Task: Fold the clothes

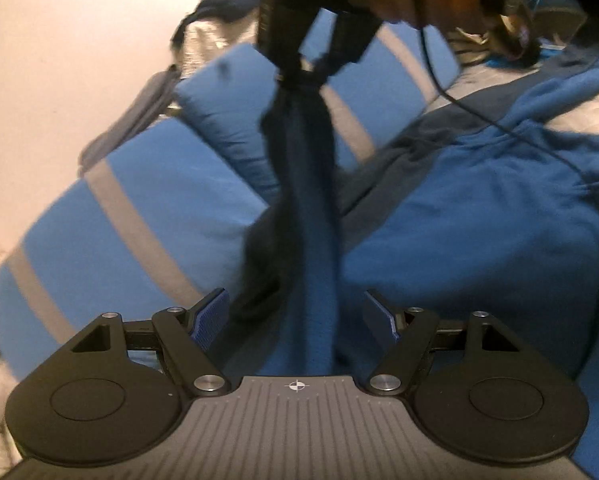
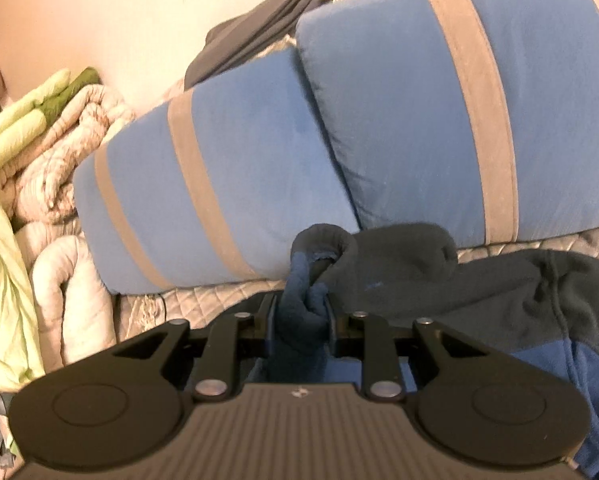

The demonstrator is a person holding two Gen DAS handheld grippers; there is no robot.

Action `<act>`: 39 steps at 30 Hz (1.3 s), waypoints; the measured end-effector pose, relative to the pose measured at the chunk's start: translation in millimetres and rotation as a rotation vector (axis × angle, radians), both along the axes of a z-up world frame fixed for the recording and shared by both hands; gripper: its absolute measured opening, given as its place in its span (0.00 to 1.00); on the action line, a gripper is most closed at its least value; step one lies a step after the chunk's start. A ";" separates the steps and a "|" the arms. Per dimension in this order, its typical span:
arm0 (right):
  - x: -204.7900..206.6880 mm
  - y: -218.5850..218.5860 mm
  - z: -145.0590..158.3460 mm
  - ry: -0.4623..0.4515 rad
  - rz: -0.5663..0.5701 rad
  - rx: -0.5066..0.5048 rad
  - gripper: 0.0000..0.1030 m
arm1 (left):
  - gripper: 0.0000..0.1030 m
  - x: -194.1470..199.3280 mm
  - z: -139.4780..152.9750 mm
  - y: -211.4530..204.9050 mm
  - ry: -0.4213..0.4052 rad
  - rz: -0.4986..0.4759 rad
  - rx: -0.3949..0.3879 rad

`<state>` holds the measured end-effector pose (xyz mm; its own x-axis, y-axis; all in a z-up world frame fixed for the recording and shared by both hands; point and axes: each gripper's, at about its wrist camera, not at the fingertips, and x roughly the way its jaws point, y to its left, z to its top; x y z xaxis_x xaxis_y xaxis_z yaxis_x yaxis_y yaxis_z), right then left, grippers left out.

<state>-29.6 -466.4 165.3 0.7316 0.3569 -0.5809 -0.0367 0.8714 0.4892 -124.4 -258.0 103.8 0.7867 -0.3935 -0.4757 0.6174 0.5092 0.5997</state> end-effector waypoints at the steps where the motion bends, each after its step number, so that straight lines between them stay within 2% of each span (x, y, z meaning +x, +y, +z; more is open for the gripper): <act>1: 0.2 -1.7 3.5 -0.004 -0.003 0.000 0.24 | 0.71 2.1 -2.9 -2.4 -0.016 0.016 0.012; 5: -0.3 -7.2 18.1 -0.026 -0.016 -0.004 0.23 | 0.71 14.5 -19.6 -6.4 -0.075 0.091 0.095; 7: -1.4 -11.0 24.4 -0.036 -0.019 -0.009 0.23 | 0.71 20.0 -24.8 -2.9 -0.049 0.103 0.082; 13: -3.0 -26.9 37.5 -0.048 -0.043 -0.009 0.23 | 0.71 30.4 -39.3 5.5 -0.061 0.157 0.096; 18: -3.9 -45.3 47.2 -0.057 -0.085 -0.005 0.23 | 0.71 34.1 -51.5 12.4 -0.107 0.184 0.139; 21: -4.5 -54.7 52.3 -0.063 -0.105 -0.006 0.23 | 0.71 40.3 -50.8 23.3 -0.111 0.239 0.106; 25: -5.3 -67.4 58.9 -0.070 -0.131 -0.007 0.23 | 0.71 58.3 -45.0 39.2 -0.088 0.339 0.015; 27: -5.0 -74.6 60.9 -0.071 -0.143 -0.003 0.23 | 0.71 67.4 -38.5 49.9 -0.011 0.352 -0.063; 30: -3.7 -86.1 62.5 -0.069 -0.163 0.014 0.23 | 0.71 85.8 -26.0 70.2 0.147 0.378 -0.221; 34: -0.9 -101.5 62.9 -0.064 -0.189 0.065 0.22 | 0.73 110.0 -15.7 89.3 0.288 0.439 -0.370; 37: -0.1 -108.6 62.1 -0.064 -0.204 0.075 0.21 | 0.73 112.3 -14.0 97.0 0.310 0.445 -0.409; 39: 0.1 -112.1 61.2 -0.065 -0.213 0.074 0.21 | 0.73 103.5 -19.7 89.1 0.251 0.424 -0.333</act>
